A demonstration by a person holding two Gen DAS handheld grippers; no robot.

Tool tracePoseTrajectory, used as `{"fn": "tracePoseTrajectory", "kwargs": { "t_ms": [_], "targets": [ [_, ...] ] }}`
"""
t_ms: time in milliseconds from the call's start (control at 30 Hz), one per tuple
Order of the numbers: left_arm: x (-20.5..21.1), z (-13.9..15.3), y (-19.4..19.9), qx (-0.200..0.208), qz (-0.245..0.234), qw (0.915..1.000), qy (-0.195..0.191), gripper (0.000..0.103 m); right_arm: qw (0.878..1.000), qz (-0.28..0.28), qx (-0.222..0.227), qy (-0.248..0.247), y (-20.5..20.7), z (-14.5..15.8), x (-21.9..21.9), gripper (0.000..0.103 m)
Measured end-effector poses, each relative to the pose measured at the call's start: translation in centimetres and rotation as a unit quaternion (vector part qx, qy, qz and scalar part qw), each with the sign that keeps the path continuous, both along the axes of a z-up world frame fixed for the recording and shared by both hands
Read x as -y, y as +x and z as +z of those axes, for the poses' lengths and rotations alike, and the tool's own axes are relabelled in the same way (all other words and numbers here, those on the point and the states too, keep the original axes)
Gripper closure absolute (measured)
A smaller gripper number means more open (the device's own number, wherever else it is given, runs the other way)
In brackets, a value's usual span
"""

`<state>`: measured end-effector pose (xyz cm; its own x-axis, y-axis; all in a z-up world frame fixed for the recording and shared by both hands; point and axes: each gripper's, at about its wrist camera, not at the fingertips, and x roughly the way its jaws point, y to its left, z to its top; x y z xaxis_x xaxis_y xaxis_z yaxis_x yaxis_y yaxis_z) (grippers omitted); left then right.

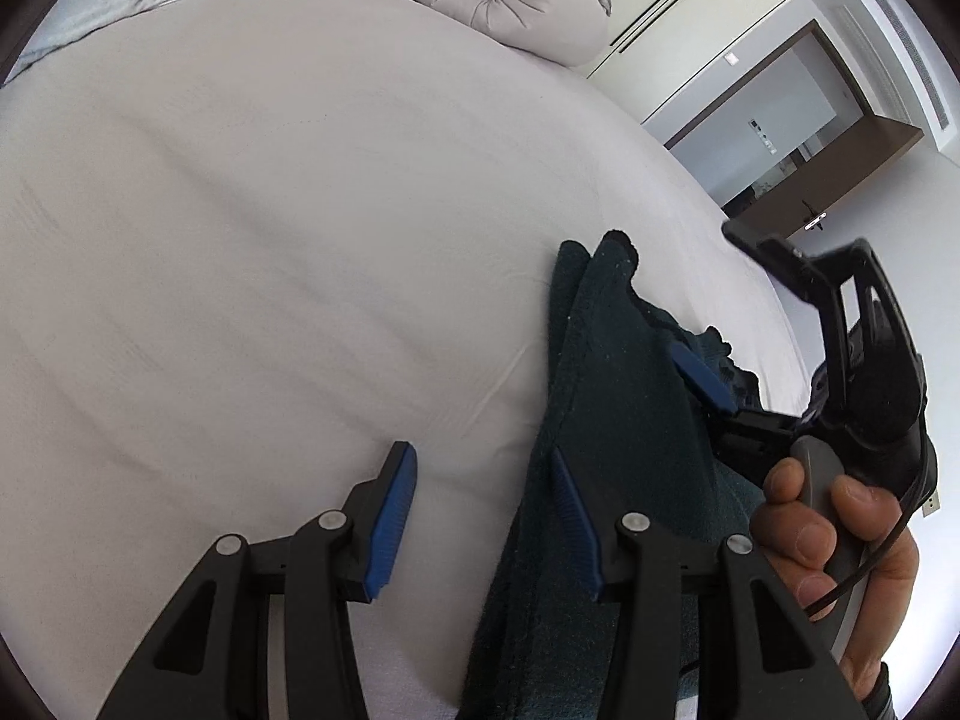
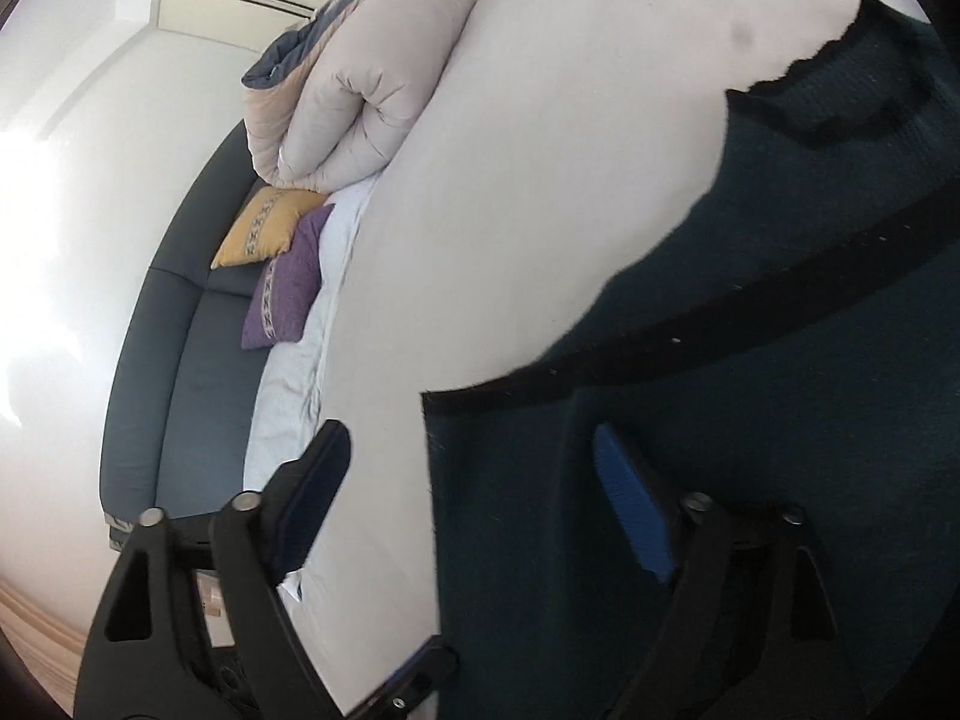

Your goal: Fold small clothes

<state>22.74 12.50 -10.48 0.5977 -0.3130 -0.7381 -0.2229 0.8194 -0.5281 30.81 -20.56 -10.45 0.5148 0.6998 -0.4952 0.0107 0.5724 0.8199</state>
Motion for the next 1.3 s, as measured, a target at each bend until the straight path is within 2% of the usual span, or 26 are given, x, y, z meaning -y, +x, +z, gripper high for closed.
{"fn": "tracePoseTrajectory", "kwargs": {
  "t_ms": [100, 200, 300, 433, 500, 600, 633, 667, 700, 733, 767, 800, 833, 900, 967, 1033, 1133, 1167, 1233, 1300],
  "targets": [
    [0.3, 0.0, -0.1, 0.001, -0.002, 1.0, 0.008, 0.053, 0.999, 0.044, -0.005, 0.011, 1.2, 0.7, -3.2, 0.014],
    [0.5, 0.1, -0.1, 0.001, -0.002, 1.0, 0.002, 0.053, 0.998, 0.064, -0.003, 0.008, 1.2, 1.3, -6.8, 0.014],
    [0.9, 0.2, 0.0, -0.001, -0.011, 0.9999, 0.007, 0.051, 0.998, 0.056, 0.002, 0.036, -0.3, 2.1, -4.4, 0.015],
    [2.0, 0.5, 0.6, 0.004, -0.042, 0.9989, 0.021, 0.039, 0.999, 0.004, -0.003, 0.047, -3.4, 1.7, 5.0, 0.016],
    [2.5, 0.5, 0.5, 0.008, -0.052, 0.9982, 0.027, 0.037, 0.997, -0.035, -0.005, 0.072, -5.2, 0.6, 11.3, 0.02],
    [2.5, 0.5, 0.5, 0.009, -0.058, 0.9979, 0.026, 0.035, 0.988, -0.098, 0.023, 0.114, -8.5, 0.4, 20.2, 0.028],
    [2.5, 0.5, 0.5, 0.011, -0.06, 0.9979, 0.025, 0.034, 0.986, -0.124, 0.031, 0.106, -9.6, 0.6, 22.9, 0.029],
    [2.5, 0.5, 0.7, 0.011, -0.061, 0.9978, 0.024, 0.033, 0.983, -0.162, 0.033, 0.076, -10.8, 0.7, 25.3, 0.029],
    [2.5, 0.5, 0.7, 0.011, -0.062, 0.9977, 0.025, 0.033, 0.976, -0.209, 0.032, 0.049, -12.4, 0.7, 28.2, 0.028],
    [2.6, 0.5, 0.7, 0.011, -0.063, 0.9976, 0.027, 0.033, 0.967, -0.249, 0.035, 0.049, -14.0, 0.5, 31.0, 0.032],
    [2.6, 0.5, 0.8, 0.011, -0.064, 0.9975, 0.028, 0.033, 0.959, -0.269, 0.042, 0.073, -15.2, 0.3, 33.0, 0.032],
    [2.5, 0.6, 0.8, 0.01, -0.064, 0.9975, 0.027, 0.033, 0.952, -0.295, 0.038, 0.076, -16.4, 0.5, 34.0, 0.03],
    [2.4, 0.7, 0.7, 0.008, -0.066, 0.9975, 0.026, 0.033, 0.947, -0.313, 0.035, 0.063, -17.5, 0.9, 34.2, 0.029],
    [2.7, 0.8, 0.7, 0.007, -0.072, 0.9969, 0.028, 0.032, 0.956, -0.276, 0.055, 0.08, -18.3, 1.8, 32.2, 0.028],
    [2.8, 0.7, 0.4, 0.006, -0.076, 0.9966, 0.031, 0.032, 0.973, -0.195, 0.058, 0.114, -17.6, 1.9, 27.4, 0.028],
    [2.8, 0.7, 0.2, 0.007, -0.082, 0.9962, 0.028, 0.029, 0.985, -0.104, 0.049, 0.126, -15.9, 1.3, 20.2, 0.028],
    [2.7, 0.5, 0.2, 0.007, -0.094, 0.9956, 0.001, 0.022, 0.99, -0.023, 0.011, 0.142, -14.3, -1.7, 13.2, 0.028],
    [2.7, 0.5, 0.3, 0.004, -0.097, 0.9953, -0.009, 0.021, 0.991, -0.016, -0.003, 0.13, -14.0, -2.7, 12.0, 0.034],
    [2.8, 0.4, 0.4, 0.0, -0.103, 0.9945, -0.02, 0.019, 0.993, -0.024, 0.004, 0.114, -13.6, -3.6, 12.2, 0.045],
    [2.9, 0.4, 0.3, -0.003, -0.108, 0.9938, -0.027, 0.018, 0.99, -0.04, 0.005, 0.135, -13.8, -4.0, 14.1, 0.045]
  ]
}}
